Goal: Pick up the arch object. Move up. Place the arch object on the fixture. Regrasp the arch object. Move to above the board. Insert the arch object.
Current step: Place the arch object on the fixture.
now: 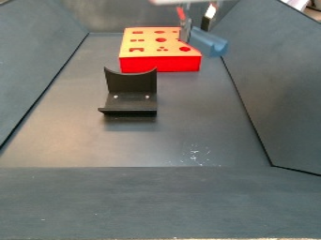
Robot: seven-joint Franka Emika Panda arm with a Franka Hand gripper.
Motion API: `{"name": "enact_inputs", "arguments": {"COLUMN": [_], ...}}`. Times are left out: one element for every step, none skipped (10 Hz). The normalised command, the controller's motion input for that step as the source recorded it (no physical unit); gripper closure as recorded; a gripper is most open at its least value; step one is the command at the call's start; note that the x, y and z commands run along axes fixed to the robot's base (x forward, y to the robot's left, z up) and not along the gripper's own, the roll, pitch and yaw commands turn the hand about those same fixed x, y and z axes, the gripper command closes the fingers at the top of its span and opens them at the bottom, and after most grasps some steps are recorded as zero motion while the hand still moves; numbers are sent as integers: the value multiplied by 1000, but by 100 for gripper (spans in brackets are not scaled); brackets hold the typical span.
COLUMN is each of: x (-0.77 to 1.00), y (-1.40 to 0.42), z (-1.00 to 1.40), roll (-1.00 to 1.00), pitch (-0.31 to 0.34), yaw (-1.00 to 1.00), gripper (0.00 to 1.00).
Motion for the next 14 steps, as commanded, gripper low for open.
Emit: {"name": "enact_inputs", "arguments": {"x": [-3, 0, 1000, 1000, 1000, 1000, 1000, 1000, 1000, 1000, 1000, 1000, 1000, 1000], "y": [-3, 1, 197, 199, 192, 170, 167, 157, 150, 132, 126, 112, 101, 88], "z": [425, 236, 194, 151, 137, 122, 112, 96, 88, 71, 64, 52, 42, 33], "roll": [-150, -162, -55, -59, -67, -75, -64, -51, -44, -28, -22, -12, -6, 0], "pitch": [49, 55, -187, -185, -185, -183, -146, -93, -69, -12, 10, 48, 75, 103], "yaw": [-13, -21, -1000, -1000, -1000, -927, -700, -423, -319, -155, -113, -71, -55, -48], "gripper": [100, 100, 100, 100, 100, 100, 100, 100, 100, 100, 100, 100, 100, 100]}}
